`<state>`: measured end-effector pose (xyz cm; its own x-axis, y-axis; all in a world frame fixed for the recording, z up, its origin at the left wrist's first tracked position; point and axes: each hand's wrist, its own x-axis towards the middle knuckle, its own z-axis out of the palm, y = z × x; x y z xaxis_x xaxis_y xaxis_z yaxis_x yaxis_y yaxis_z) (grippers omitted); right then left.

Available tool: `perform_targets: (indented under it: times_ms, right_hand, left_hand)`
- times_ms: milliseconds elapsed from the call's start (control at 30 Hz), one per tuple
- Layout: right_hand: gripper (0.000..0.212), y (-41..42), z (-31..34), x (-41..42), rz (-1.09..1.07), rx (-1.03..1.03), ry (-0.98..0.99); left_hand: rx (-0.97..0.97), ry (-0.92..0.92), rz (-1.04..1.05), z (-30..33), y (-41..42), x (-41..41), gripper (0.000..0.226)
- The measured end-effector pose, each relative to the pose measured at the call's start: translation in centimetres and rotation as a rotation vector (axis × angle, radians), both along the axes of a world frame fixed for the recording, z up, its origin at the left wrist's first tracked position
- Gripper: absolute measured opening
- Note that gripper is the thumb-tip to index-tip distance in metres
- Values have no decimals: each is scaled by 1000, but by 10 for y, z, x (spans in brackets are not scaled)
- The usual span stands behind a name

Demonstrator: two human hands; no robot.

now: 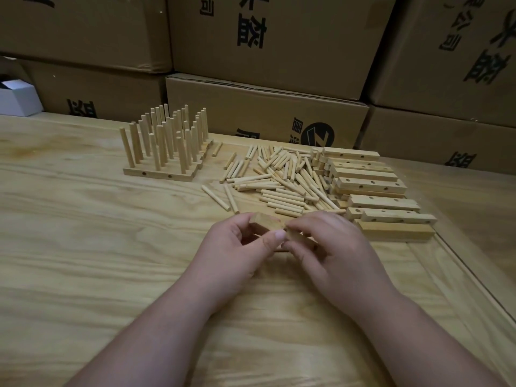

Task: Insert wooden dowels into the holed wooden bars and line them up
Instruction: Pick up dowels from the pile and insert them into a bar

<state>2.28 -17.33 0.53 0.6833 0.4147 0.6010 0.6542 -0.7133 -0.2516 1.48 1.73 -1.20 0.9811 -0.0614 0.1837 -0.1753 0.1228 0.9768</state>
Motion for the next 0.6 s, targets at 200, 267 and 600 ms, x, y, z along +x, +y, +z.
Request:
perform_targets:
  times_ms: [200, 267, 600]
  right_hand:
    - [42, -11, -8, 8, -100, 129, 209]
    - [46, -15, -12, 12, -137, 104, 274]
    - [9, -12, -15, 15, -185, -65, 335]
  left_hand:
    - [-169, 121, 179, 0, 6, 7, 17]
    - [-259, 148, 183, 2, 6, 8, 19]
    - [-449, 229, 220, 5, 7, 13, 24]
